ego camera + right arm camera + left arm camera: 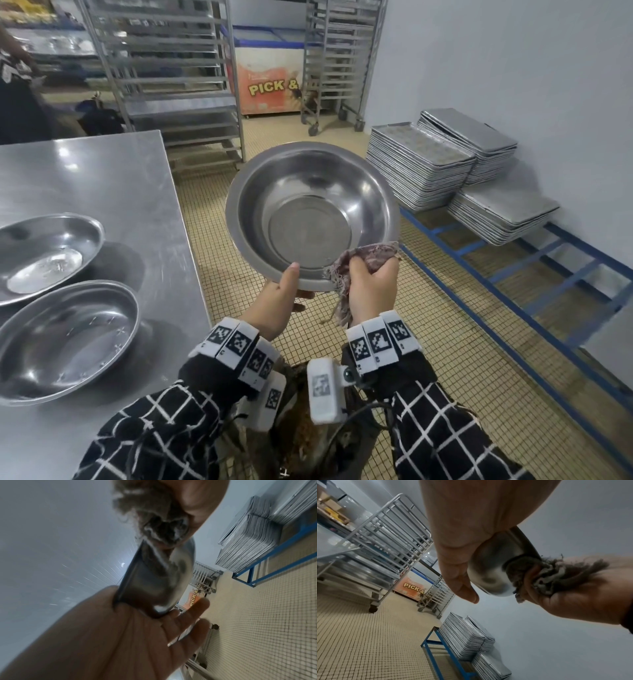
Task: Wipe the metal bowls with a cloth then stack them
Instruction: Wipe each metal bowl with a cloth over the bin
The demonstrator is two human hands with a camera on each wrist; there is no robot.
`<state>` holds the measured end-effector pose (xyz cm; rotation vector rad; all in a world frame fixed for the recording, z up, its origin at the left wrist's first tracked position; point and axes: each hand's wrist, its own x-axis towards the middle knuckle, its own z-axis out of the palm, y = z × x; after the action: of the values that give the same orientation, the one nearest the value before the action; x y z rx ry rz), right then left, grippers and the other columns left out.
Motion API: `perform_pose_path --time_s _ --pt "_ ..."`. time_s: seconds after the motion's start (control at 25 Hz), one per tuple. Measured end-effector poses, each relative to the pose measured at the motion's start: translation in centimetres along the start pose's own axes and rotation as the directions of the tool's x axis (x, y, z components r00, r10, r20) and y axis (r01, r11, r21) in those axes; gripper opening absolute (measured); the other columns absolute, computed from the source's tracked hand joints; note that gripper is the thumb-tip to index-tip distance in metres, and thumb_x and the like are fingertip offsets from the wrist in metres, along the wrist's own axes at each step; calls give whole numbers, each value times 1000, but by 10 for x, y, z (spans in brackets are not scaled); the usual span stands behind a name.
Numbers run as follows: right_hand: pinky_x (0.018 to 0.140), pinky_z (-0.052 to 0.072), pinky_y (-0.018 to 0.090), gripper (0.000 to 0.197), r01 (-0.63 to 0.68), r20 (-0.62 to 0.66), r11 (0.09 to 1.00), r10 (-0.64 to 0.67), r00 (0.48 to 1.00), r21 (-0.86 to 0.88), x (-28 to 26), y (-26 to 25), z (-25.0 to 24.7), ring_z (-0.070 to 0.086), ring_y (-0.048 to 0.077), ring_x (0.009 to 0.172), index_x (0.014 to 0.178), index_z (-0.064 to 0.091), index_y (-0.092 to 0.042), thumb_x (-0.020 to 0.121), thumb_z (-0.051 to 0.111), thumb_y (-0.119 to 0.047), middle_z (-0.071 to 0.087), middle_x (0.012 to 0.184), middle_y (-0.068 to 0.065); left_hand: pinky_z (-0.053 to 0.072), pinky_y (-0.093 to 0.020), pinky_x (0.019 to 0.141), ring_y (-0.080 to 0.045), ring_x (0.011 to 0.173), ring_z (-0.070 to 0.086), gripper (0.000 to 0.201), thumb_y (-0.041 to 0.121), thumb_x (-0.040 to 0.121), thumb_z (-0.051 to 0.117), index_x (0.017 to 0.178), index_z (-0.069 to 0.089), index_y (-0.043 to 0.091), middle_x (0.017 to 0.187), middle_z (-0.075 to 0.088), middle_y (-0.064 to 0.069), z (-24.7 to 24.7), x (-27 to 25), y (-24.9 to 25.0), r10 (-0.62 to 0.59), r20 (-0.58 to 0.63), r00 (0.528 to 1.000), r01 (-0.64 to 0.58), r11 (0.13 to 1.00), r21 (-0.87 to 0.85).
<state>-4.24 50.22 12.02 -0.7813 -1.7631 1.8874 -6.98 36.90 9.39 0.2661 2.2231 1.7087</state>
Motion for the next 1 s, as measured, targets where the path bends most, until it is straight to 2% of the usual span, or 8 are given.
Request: perform_pose_path --time_s 0.12,0.24,0.4,0.52,0.68,0.8,0.92,1.0 --pt "56 48 16 24 -1 25 1000 2 1000 -21 -4 -1 8 62 10 83 108 46 -14 87 56 -8 60 97 0 52 -34 89 -15 102 61 52 57 92 28 115 60 22 107 65 0 -17 -5 -7 52 44 998 -54 998 26" --pt "50 47 10 23 14 71 998 -10 997 -68 -8 -3 9 62 10 84 110 49 -12 88 56 -10 61 98 0 50 -35 93 -10 104 59 35 65 83 48 104 54 38 109 63 8 -40 -14 -18 91 10 996 -91 995 -41" --pt "45 41 4 19 40 154 981 -10 988 -191 -15 -1 -1 62 2 74 109 53 -11 90 56 -14 63 95 1 54 -32 82 -14 102 65 70 63 71 59 128 44 24 113 66 3 -81 -22 -35 57 -66 996 -75 950 -304" --pt "48 42 4 15 66 252 961 5 968 -270 -26 7 -7 63 -6 64 106 57 -13 91 56 -13 66 92 0 50 -40 89 -23 106 64 71 60 75 54 131 51 16 116 67 -7 -115 -28 -46 -21 -60 998 -10 877 -480" --pt "53 46 7 12 60 296 954 31 955 -294 -48 15 -9 66 1 70 103 58 -16 92 56 -14 67 89 -3 46 -42 92 -29 110 62 48 49 87 50 121 61 17 112 69 -9 -129 -50 -58 -111 -26 993 79 834 -547" --pt "56 49 10 16 69 251 956 5 968 -284 -72 23 -5 66 -2 72 109 57 -17 93 55 -21 68 91 -5 47 -41 90 -24 99 67 36 42 94 44 108 67 18 100 73 -6 -125 -78 -61 -144 -94 985 62 805 -591" --pt "69 49 18 23 81 237 963 -19 971 -256 -96 28 6 65 5 86 116 54 -21 93 54 -27 67 98 -6 46 -40 91 -22 101 67 35 38 97 40 109 66 18 101 73 -4 -124 -103 -61 -137 -213 967 -10 820 -572" --pt "79 50 26 26 66 260 973 -6 966 -221 -114 30 16 64 12 94 118 51 -22 93 54 -27 65 103 -4 46 -45 96 -25 104 66 36 40 94 43 109 67 17 103 73 -7 -126 -125 -64 -174 -264 949 -13 813 -582"
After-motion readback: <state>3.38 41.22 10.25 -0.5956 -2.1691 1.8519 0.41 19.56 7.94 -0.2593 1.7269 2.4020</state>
